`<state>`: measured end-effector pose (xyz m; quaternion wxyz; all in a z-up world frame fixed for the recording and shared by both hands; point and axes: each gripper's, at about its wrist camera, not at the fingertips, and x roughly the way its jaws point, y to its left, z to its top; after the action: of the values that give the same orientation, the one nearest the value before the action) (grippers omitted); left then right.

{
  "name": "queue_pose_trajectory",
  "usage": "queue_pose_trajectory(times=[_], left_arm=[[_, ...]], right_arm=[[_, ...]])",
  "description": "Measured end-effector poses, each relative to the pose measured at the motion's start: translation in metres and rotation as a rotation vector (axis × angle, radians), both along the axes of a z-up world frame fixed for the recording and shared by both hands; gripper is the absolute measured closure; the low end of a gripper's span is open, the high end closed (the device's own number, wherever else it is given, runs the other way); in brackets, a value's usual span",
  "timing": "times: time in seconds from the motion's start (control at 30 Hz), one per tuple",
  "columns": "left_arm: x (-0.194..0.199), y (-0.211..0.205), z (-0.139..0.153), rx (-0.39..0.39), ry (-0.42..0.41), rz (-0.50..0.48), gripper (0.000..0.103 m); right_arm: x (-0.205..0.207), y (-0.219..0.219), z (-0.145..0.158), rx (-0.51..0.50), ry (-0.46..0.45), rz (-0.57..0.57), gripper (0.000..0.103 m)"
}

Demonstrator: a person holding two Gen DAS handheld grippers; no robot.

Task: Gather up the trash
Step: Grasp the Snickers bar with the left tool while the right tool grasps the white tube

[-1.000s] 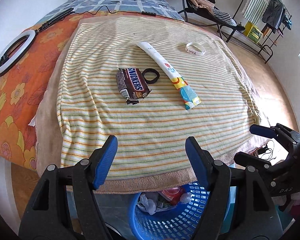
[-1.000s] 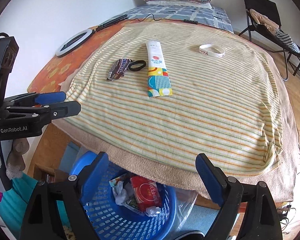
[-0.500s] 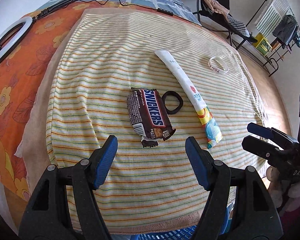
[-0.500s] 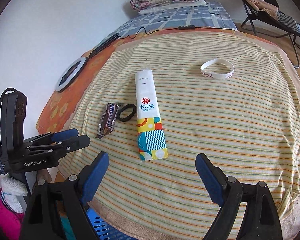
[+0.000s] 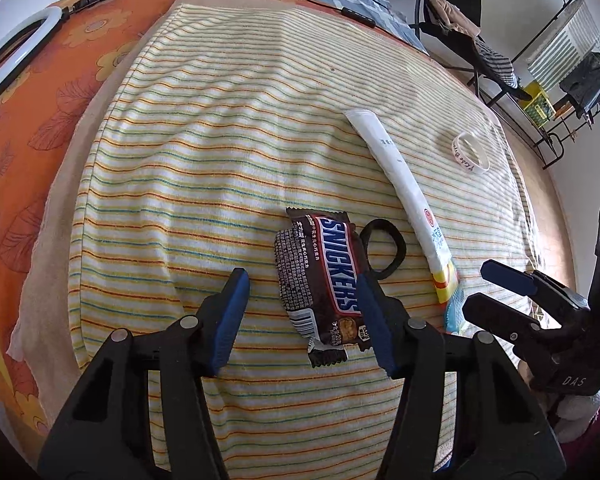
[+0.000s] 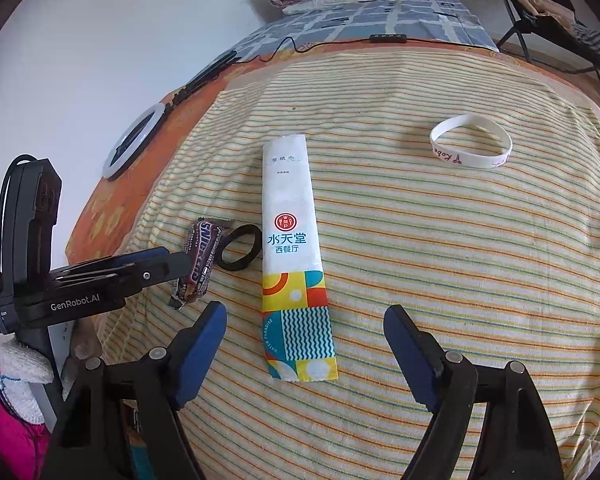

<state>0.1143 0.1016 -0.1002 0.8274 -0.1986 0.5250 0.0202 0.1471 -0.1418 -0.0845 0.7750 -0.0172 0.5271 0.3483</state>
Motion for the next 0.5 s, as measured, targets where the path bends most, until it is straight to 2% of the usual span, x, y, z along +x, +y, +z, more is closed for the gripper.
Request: queue_pose_trajectory(times=[0.03, 0.1, 0.3, 0.43, 0.5], left_arm=[[0.001, -0.001, 0.0, 0.008, -0.004, -0.004, 0.049], [0.004, -0.003, 0.0, 0.03, -0.005, -0.011, 0.064], [0.009, -0.004, -0.002, 0.078, -0.014, -0.005, 0.095], [0.009, -0.002, -0.002, 0.078, -0.024, -0.001, 0.097], [0.009, -0.003, 0.0, 0.084, -0.032, -0.001, 0.098]], right_arm=[[0.001, 0.003, -0.001, -0.007, -0.004, 0.003, 0.021], [0.005, 0.008, -0.004, -0.018, -0.006, 0.008, 0.022], [0.008, 0.024, -0.013, -0.065, -0.028, 0.026, 0.028], [0.009, 0.034, -0.013, -0.088, -0.064, 0.03, 0.033], [0.009, 0.037, -0.013, -0.096, -0.075, 0.033, 0.044]])
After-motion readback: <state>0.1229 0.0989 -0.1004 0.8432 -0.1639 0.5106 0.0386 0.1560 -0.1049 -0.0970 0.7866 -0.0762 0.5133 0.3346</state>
